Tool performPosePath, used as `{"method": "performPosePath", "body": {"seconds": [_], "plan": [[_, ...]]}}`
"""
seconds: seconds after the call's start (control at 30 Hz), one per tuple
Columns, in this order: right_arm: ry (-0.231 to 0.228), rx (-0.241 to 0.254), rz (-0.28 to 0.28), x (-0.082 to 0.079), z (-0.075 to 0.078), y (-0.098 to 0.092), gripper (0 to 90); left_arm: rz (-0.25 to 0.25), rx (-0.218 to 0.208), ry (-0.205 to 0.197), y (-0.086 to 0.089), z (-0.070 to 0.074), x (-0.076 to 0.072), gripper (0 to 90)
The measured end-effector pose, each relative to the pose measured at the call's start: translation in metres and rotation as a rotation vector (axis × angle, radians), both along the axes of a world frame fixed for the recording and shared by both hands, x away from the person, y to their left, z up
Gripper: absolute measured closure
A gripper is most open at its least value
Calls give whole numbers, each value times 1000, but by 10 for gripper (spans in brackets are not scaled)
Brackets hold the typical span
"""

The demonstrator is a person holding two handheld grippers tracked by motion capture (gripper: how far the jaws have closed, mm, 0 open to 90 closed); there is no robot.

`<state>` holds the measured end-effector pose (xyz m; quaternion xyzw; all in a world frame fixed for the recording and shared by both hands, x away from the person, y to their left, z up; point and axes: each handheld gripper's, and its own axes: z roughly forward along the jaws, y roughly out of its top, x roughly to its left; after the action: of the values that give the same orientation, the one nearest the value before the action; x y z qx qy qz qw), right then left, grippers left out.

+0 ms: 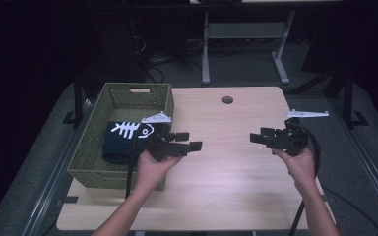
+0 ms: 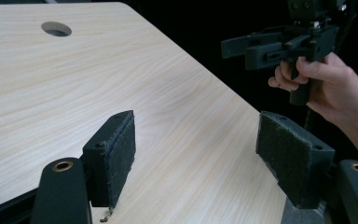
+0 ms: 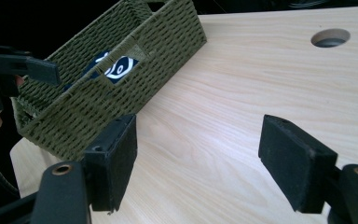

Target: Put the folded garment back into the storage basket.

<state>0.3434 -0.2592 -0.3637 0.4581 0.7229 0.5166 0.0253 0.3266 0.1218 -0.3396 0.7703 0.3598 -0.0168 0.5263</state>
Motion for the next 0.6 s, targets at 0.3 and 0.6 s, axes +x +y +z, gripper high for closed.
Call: {"method": "performPosePath", "body": {"seconds": [0.3,0.6], "plan": [[10,-2,-22,-8,-7,-15,277,-19,8,-5,-12,-6,-6,277],[8,-1,-42,-15,-13,-27,276,-17,12,-2,-21,-17,-13,260]]}}
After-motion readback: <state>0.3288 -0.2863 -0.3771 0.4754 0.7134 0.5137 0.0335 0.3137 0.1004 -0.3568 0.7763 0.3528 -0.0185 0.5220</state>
